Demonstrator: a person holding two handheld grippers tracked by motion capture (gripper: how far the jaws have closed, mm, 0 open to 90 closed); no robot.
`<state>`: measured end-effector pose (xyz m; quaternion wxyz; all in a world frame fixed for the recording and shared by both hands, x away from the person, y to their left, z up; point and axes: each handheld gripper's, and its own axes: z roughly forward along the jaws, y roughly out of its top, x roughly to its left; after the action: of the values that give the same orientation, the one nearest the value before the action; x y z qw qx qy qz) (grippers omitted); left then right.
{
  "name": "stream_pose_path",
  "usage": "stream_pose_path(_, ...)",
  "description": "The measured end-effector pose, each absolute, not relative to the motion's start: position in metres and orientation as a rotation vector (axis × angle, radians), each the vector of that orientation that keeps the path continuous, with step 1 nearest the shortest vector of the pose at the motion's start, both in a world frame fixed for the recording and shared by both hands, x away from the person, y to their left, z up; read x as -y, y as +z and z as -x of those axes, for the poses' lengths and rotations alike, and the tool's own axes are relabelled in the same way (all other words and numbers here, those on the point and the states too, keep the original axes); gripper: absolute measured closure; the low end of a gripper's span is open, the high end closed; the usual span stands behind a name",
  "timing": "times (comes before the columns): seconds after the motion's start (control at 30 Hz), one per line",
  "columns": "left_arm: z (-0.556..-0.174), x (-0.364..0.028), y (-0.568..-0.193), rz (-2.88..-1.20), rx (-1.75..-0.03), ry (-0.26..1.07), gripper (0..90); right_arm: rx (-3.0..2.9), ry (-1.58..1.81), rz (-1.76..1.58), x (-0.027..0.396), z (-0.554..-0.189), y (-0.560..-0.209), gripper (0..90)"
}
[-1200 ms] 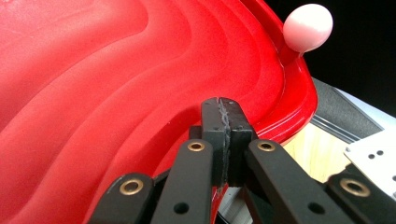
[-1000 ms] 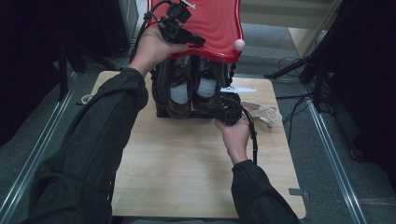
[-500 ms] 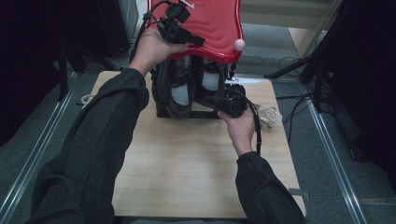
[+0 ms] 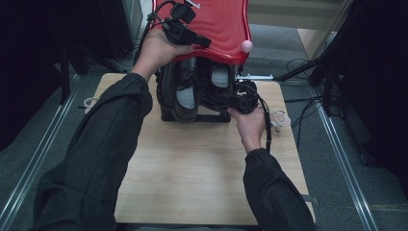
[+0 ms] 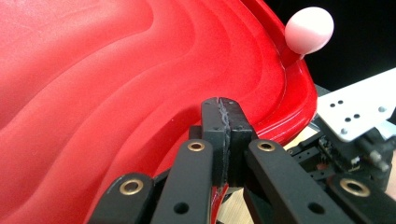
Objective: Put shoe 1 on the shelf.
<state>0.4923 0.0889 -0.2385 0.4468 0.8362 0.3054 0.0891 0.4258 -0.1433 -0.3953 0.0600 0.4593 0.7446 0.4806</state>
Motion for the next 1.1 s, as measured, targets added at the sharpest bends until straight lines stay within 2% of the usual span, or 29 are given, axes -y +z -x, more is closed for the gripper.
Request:
stream_pose_path(0.43,-0.493,-0.089,-0.239,-2.069,-0.756,0.216,90.0,-2.318,1.441,-1.284,0.129,-0.405,-0.393,90.0)
stream_pose_path(1.1,-0.494,-0.091,-0.238,-2.069,-0.757,0.196,90.0,-2.507,1.491,-1.116,0.085,-0.369,-0.411,90.0)
